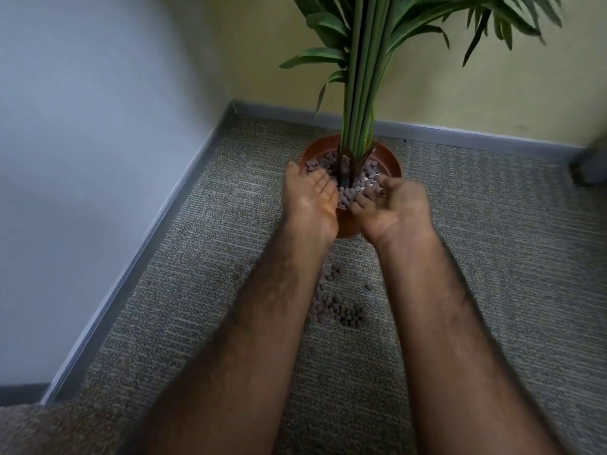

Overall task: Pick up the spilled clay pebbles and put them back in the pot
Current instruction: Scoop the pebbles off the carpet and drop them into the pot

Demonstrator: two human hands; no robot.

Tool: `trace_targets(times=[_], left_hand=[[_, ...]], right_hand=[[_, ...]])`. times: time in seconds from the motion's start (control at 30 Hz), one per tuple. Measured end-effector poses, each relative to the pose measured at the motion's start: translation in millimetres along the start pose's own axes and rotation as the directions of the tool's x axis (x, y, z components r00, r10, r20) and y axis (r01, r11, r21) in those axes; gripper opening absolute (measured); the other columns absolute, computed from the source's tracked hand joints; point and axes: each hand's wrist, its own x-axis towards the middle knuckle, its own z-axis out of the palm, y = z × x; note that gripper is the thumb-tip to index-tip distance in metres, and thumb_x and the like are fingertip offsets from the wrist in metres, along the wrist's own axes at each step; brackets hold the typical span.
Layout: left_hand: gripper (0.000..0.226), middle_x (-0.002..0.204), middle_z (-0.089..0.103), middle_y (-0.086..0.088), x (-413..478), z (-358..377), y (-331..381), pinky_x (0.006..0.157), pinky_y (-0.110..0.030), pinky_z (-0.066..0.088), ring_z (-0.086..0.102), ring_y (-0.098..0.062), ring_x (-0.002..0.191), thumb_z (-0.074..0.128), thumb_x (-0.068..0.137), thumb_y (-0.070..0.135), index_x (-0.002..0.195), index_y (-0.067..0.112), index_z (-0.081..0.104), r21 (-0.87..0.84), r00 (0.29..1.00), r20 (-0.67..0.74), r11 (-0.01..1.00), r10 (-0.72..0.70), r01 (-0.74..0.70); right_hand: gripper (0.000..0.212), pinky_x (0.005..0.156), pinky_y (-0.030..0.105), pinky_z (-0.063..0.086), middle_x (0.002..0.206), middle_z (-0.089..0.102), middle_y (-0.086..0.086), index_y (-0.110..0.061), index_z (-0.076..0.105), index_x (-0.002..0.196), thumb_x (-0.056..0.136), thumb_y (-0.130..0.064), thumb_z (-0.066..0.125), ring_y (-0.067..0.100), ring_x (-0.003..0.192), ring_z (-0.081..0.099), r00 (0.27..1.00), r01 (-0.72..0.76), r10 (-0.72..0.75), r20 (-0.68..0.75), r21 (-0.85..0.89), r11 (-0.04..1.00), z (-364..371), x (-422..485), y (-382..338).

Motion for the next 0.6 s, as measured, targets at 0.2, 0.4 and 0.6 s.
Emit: trace_targets(times=[0.2,0.4,0.6], left_hand=[[0.049,0.116,0.076,-0.006,-14.3,-99.7,-7.9,0.103,-0.036,0.051,0.072,-0.014,0.107,0.034,0.106,0.041,0.113,0.011,0.072,0.496,0.897,-0.085,0.8,0.433,-0.339],[0.049,0.135,0.059,-0.023,-2.7,-233.7,-21.3,0.114,-0.05,0.036,0.049,-0.04,0.132,0.039,0.105,0.035,0.127,-0.003,0.062,0.993,0.716,0.089,-0.004,0.692,-0.12],[0.065,0.166,0.03,-0.013,-10.4,-248.7,-58.2,0.128,-0.046,0.012,0.018,-0.027,0.156,0.033,0.103,0.047,0.154,0.007,0.039,0.952,0.818,0.272,-0.266,0.506,-0.153]], right_hand=[[0.037,0.101,0.038,0.058,0.119,0.074,0.021,0.0,0.062,0.136,0.105,-0.007,0.043,0.022,0.101,0.077,0.915,0.362,-0.394,-0.084,-0.261,0.895,-86.5,-16.9,34.9],[0.046,0.126,0.042,0.026,0.157,0.049,0.017,-0.004,0.052,0.15,0.107,-0.018,0.048,0.034,0.149,0.039,0.721,0.227,-0.646,0.252,-0.966,-0.124,-186.7,0.6,91.5],[0.058,0.131,0.045,0.006,0.173,0.018,0.012,-0.012,0.033,0.162,0.111,-0.04,0.033,0.027,0.162,0.006,0.801,0.268,-0.344,0.49,-0.807,-0.526,-191.9,-3.7,134.8]])
